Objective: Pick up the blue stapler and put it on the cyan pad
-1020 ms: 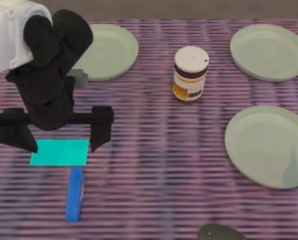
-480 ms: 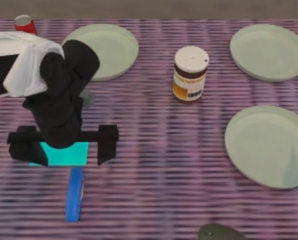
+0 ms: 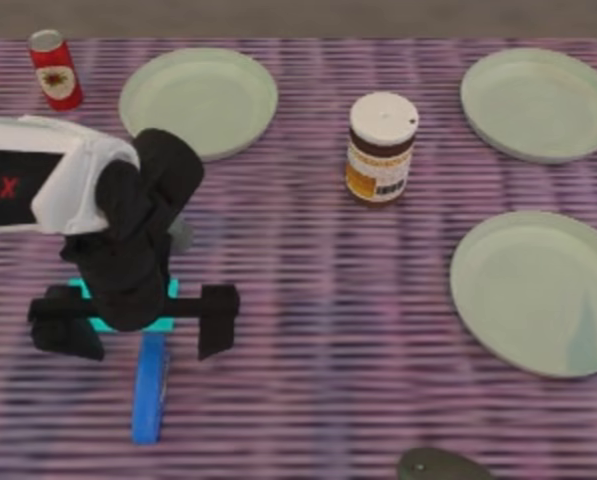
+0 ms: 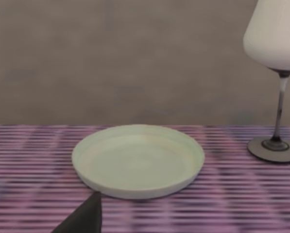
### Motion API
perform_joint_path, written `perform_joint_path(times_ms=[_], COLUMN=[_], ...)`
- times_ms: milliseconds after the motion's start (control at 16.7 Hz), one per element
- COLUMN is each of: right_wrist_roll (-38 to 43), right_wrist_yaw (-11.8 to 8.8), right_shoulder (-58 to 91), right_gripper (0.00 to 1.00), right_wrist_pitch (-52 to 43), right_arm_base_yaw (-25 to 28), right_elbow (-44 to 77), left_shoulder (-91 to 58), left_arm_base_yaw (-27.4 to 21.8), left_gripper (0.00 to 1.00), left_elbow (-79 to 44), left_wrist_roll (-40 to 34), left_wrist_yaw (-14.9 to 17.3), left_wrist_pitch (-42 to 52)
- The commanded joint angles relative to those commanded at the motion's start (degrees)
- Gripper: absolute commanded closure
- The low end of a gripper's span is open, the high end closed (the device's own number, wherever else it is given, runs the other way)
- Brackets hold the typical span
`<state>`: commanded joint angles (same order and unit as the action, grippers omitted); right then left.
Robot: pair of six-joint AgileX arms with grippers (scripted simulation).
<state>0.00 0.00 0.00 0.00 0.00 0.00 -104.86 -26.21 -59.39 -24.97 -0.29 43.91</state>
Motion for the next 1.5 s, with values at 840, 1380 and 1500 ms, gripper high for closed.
perform_joint_path(times_ms=[840,1380,1500], right_wrist_roll=[0.0,0.0,0.0], right_wrist_yaw=[0.0,0.0,0.0], right_shoulder=[0.0,0.0,0.0], right_gripper=[0.0,0.0,0.0], right_wrist_pitch=[0.0,0.0,0.0], right_arm_base_yaw=[0.0,0.0,0.0], right_elbow=[0.0,0.0,0.0], left_shoulder=[0.0,0.07,0.25], left_arm_base_yaw=[0.0,-0.01,-0.05], left_gripper=[0.98,1.0,1.0], left_elbow=[0.0,-0.02,-0.86], left_wrist_roll=[0.0,0.05,0.02], left_wrist_yaw=[0.0,0.01,0.0], left_wrist_pitch=[0.0,0.02,0.96])
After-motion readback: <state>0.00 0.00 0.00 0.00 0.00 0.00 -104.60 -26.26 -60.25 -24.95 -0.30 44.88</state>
